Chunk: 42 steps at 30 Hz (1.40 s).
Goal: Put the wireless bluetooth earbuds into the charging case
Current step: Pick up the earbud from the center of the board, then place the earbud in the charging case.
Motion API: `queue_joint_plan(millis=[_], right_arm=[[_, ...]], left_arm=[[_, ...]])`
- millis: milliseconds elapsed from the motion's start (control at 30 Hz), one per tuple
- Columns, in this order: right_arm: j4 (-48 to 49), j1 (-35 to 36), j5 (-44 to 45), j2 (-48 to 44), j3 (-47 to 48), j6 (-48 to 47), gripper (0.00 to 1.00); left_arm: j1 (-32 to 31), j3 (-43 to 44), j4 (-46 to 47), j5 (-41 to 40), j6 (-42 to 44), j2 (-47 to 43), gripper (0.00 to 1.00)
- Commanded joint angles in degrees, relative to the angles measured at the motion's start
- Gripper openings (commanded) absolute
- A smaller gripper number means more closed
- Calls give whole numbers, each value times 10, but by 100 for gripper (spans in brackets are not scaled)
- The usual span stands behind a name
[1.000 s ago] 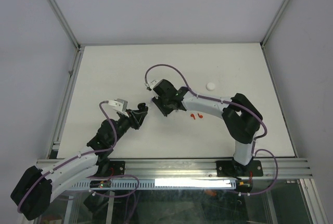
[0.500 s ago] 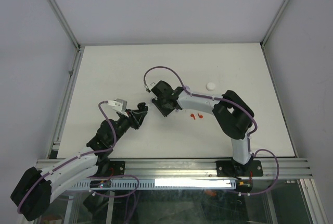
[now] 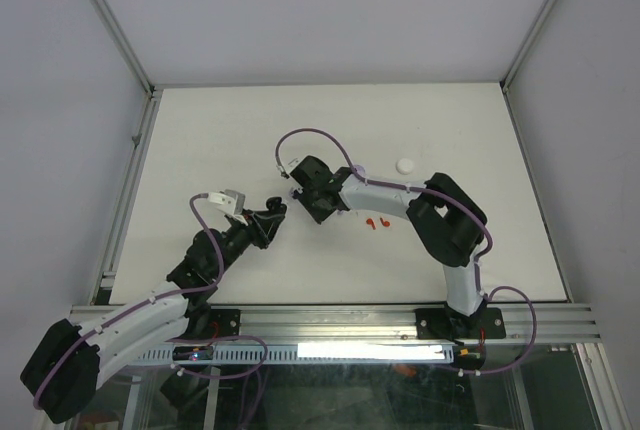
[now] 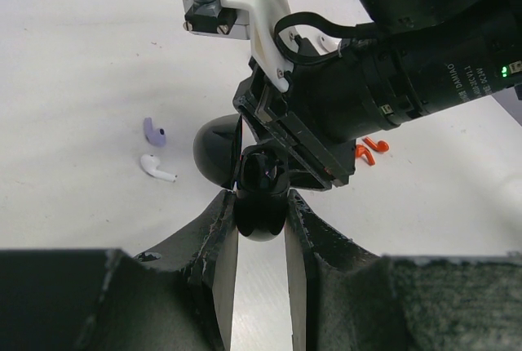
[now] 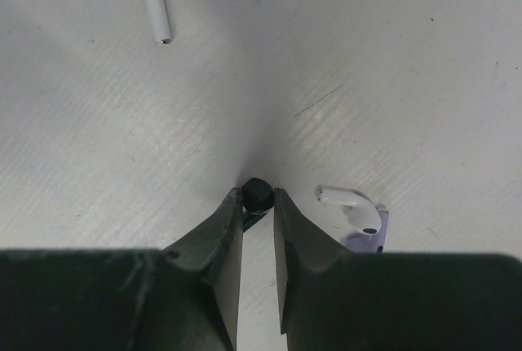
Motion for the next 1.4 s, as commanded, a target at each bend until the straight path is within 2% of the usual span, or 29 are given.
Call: queue_joint_plan(millis=[0,233,500,800,1100,1367], right_arm=[[2,-1,19,-17,11,-11,18],[7,5,55,-127,-14,-7,18],[56,31,90,-271,-60,-40,18],[130,89,101,-397,-97,-91,19],[226,149,66,-454,-154,-134,19],[281,180,107,-452,-182,-178,20]], left_arm=[[7,-10,74,24,-5,6,0],[7,-25,143,64,28,9,0],[7,-30,240,122,69,19,0],[6,-9,286,178,104,40,0],[6,25,297,234,85,61,0],[6,43,289,254,44,58,0]])
